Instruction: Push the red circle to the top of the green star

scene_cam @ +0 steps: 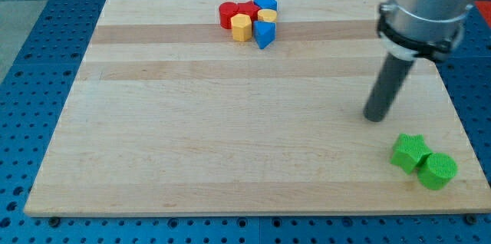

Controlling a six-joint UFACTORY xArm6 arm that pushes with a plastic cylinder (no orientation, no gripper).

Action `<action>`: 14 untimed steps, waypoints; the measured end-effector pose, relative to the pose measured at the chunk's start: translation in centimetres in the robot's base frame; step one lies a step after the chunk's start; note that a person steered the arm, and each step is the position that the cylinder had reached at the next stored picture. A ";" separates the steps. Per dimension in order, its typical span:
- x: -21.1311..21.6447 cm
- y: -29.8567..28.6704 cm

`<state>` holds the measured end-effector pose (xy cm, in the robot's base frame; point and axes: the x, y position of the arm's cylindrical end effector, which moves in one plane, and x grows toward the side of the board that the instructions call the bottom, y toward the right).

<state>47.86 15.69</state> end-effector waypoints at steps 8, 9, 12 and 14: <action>-27.6 -26.0; -27.7 -21.7; -23.7 -21.1; -18.5 -21.1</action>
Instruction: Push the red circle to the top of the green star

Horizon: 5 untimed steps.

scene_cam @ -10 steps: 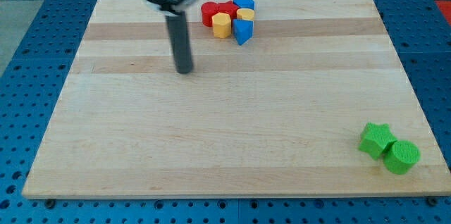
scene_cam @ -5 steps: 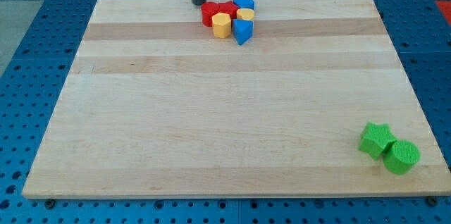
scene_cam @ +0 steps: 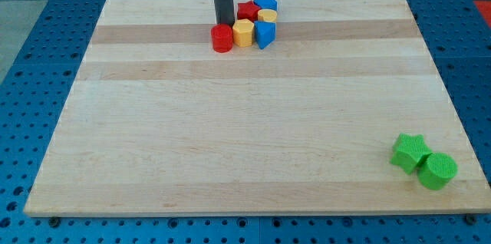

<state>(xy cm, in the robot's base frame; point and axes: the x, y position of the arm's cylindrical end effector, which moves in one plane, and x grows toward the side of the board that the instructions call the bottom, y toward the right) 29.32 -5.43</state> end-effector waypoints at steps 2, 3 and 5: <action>2.4 -1.8; 3.0 -4.0; 6.6 -5.1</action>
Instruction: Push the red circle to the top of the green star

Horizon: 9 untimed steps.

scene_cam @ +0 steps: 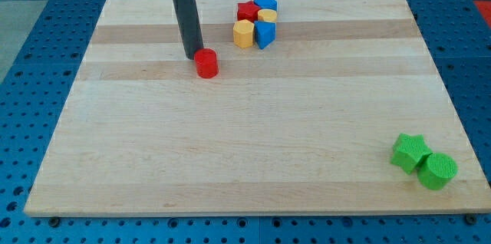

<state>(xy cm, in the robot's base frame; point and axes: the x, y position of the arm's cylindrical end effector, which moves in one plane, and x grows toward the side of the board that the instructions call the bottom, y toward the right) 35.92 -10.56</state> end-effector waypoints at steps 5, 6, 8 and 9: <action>6.9 11.6; 6.9 15.7; 6.1 19.8; 5.9 21.2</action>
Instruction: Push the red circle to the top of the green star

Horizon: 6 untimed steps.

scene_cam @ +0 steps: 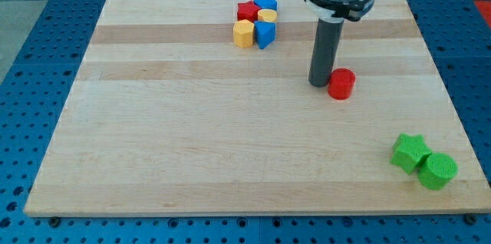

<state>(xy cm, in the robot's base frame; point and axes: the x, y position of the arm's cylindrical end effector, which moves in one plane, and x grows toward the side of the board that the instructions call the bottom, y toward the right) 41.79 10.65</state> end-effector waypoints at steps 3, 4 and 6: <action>-0.7 4.8; 0.0 6.5; 1.4 9.0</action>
<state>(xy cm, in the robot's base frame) 43.19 19.65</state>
